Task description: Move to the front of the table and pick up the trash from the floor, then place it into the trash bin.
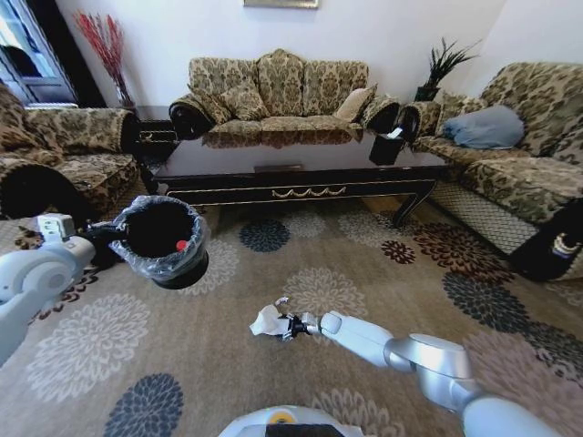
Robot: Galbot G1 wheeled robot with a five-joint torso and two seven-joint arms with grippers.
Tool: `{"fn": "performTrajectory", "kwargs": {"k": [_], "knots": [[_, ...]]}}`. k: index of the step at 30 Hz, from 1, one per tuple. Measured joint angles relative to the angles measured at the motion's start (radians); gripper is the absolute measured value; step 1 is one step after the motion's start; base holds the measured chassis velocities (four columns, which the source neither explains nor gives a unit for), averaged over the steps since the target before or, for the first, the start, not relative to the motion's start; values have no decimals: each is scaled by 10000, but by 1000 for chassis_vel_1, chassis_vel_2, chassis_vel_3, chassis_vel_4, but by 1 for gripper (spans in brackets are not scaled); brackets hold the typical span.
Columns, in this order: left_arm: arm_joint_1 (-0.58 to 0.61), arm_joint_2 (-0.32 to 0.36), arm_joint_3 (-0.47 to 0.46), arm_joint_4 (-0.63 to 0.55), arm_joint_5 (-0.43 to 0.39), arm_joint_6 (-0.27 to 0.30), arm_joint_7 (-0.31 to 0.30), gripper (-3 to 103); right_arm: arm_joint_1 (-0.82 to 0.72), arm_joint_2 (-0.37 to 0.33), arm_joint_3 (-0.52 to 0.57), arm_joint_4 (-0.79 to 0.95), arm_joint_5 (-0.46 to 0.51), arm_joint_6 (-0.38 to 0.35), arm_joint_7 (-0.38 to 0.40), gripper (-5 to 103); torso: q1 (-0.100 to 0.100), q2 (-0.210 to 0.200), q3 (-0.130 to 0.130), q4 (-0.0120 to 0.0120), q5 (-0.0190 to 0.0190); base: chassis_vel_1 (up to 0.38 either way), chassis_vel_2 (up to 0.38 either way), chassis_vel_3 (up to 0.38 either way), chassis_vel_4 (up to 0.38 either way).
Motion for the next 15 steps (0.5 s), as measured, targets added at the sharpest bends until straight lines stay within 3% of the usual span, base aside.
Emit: {"fn": "performTrajectory", "kwargs": {"k": [2, 4, 15], "knots": [[3, 0, 4, -13, 0, -1, 0, 4, -14, -8, 37, -33, -59, 56, -13, 52, 0, 0, 0, 0, 0, 0, 0, 0, 0], [3, -1, 5, -15, 0, -2, 0, 4, -20, -20, 60, -41, -81, 80, -22, 52, 0, 0, 0, 0, 1, 0, 0, 0, 0], [3, -40, 20, -33, 13, -14, -5, 4, 2, -101, 347, -100, -278, 514, -160, 4, 0, 0, 0, 0, 0, 0, 0, 0, 0]]}}
